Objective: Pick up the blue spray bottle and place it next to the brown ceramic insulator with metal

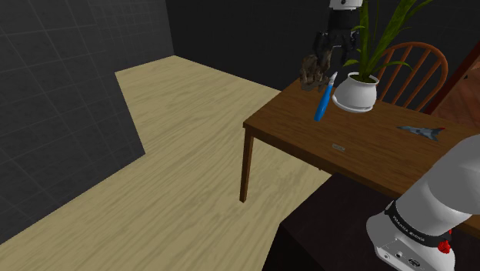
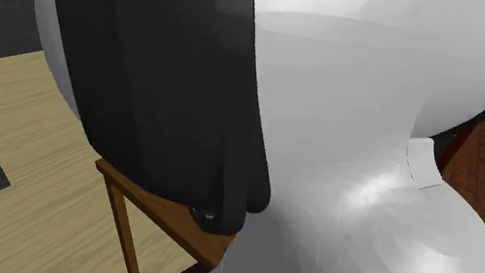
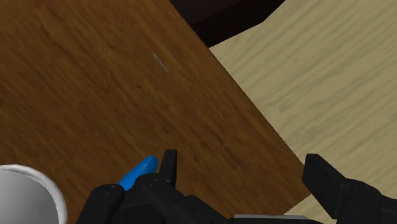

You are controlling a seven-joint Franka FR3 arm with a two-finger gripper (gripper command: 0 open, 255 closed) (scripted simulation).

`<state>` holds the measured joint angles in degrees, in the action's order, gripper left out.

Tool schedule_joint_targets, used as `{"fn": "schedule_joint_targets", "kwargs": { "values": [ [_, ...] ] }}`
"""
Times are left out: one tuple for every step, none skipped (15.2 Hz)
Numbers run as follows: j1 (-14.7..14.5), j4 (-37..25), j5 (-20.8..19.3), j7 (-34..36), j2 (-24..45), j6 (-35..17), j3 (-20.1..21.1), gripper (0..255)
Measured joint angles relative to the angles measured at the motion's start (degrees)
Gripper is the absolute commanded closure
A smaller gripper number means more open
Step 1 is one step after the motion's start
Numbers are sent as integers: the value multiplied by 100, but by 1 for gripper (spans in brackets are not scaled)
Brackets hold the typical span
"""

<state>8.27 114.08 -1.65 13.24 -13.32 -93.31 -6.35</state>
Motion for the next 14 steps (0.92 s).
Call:
{"fn": "schedule_joint_targets", "kwargs": {
  "values": [
    [49,-149,70,54,206,7,-64,0],
    [101,-330,142,100,399,55,-133,0],
    [157,-523,224,134,666,34,-207,0],
    [210,-668,308,179,895,17,-272,0],
    [269,-785,390,219,1073,23,-339,0],
    [312,-933,489,288,1296,8,-386,0],
    [391,-1085,577,290,1524,3,-465,0],
    [462,-1218,668,320,1712,18,-531,0],
    [537,-1422,772,343,1953,50,-595,0],
    [607,-1533,872,378,2145,42,-650,0],
    [679,-1691,972,419,2341,77,-701,0],
    [749,-1809,1075,467,2520,88,-746,0],
    [836,-1977,1180,496,2723,129,-797,0],
    [931,-2159,1294,523,2957,155,-845,0]
  ]
}}
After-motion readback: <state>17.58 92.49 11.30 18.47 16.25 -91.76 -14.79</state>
